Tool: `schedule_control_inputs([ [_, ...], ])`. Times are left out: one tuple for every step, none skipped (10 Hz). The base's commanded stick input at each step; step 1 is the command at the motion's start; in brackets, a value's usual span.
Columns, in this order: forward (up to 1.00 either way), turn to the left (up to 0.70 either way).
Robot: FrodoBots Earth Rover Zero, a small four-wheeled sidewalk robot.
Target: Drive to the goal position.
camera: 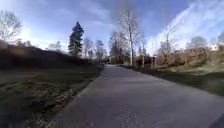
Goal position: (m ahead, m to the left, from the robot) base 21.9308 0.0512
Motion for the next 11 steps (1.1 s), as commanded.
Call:
schedule_control_inputs([
  [1.0,0.0],
  [1.0,0.0],
  [1.0,0.0],
  [1.0,0.0],
  [1.0,0.0],
  [1.0,0.0],
  [1.0,0.0],
  [1.0,0.0],
  [1.0,0.0],
  [1.0,0.0],
  [1.0,0.0],
])
